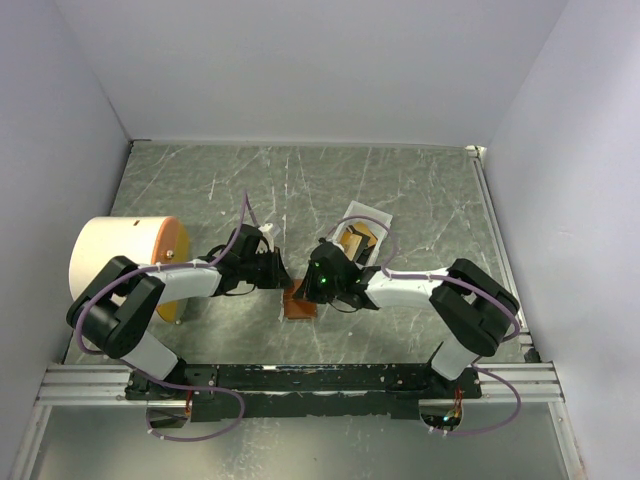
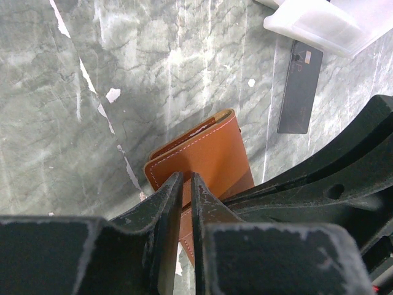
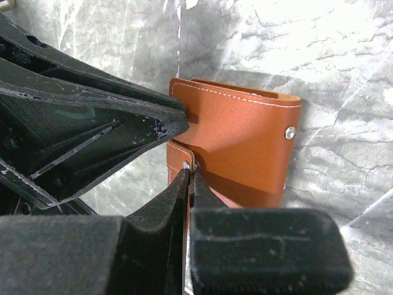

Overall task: Put the credit cards into the card holder
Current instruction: Close the card holder at the center of the board.

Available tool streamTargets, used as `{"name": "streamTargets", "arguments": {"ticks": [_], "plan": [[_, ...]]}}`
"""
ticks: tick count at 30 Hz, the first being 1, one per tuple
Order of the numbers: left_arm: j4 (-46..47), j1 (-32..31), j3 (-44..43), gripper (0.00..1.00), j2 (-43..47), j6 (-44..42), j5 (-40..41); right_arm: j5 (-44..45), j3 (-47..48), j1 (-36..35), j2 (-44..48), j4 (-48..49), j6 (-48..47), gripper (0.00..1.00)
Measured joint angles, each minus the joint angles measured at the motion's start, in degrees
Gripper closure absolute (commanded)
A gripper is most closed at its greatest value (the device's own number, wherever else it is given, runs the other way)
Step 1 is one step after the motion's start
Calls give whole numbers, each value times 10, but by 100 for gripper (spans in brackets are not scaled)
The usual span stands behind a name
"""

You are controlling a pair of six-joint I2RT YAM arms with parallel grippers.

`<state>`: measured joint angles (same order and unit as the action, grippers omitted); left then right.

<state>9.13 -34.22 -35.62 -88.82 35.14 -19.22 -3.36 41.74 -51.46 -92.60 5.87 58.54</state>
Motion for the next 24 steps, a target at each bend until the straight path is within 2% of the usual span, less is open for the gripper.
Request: {"name": "streamTargets", "arguments": {"ticks": [14, 24], "plan": [[-7, 0, 0, 77, 6, 0, 0, 6, 9, 0, -7, -15, 6, 100], [-7, 0, 9, 76, 15, 0, 0, 7, 43, 0, -22, -63, 6, 100]]}}
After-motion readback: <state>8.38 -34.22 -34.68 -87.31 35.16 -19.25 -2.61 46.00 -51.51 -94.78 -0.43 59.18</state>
